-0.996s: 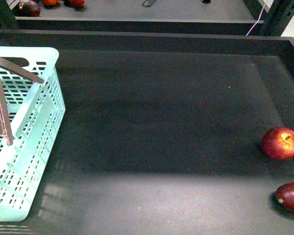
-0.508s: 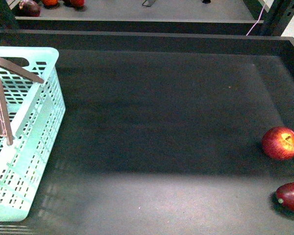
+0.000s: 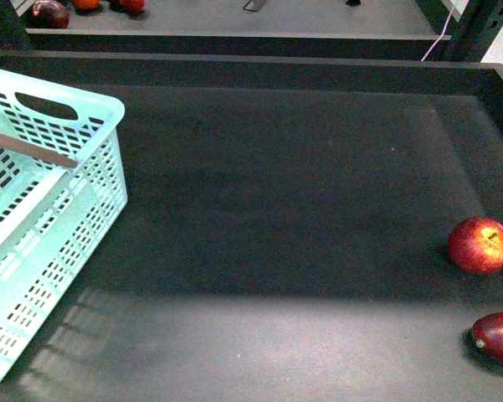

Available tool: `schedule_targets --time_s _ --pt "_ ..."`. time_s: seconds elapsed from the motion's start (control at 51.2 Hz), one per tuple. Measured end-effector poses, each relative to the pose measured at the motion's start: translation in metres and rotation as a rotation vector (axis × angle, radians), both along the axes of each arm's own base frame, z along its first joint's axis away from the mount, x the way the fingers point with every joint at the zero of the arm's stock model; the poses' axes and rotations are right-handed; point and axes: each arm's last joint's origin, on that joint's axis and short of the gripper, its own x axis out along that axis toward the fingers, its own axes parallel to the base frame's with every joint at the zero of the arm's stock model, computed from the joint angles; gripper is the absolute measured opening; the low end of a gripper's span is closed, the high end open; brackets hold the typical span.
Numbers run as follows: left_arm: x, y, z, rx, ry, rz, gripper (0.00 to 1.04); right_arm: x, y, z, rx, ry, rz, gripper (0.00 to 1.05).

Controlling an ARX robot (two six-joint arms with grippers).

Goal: Pick apple with right arm and hold basket with left

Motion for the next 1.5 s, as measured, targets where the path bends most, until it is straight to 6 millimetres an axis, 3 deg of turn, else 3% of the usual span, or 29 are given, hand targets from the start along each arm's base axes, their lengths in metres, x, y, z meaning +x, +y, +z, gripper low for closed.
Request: schedule_targets --time_s 0.273,0.488,0.605,0.703,1.211,1.504 --pt "-0.017 -0.007 0.009 0.007 0.016 -0.013 0.17 0.0 0.0 0.0 0.0 0.0 0.0 0.96" --pt "-0.036 -0.024 0.053 0.021 -0.061 -0.048 0.17 0.0 0.0 0.0 0.0 0.0 0.0 0.96" --pt "-0.05 -0.053 0.092 0.036 -0.169 -0.132 0.17 0.0 0.0 0.0 0.0 0.0 0.0 0.96" --pt "-0.056 -0.074 0.106 0.034 -0.209 -0.196 0.17 0.0 0.0 0.0 0.0 0.0 0.0 0.96" --pt "-0.076 -0.205 0.134 -0.025 -0.266 -0.555 0.17 0.0 0.0 0.0 0.0 0.0 0.0 0.96" --pt "-0.095 -0.25 0.148 -0.039 -0.303 -0.703 0.17 0.0 0.0 0.0 0.0 0.0 0.0 0.96"
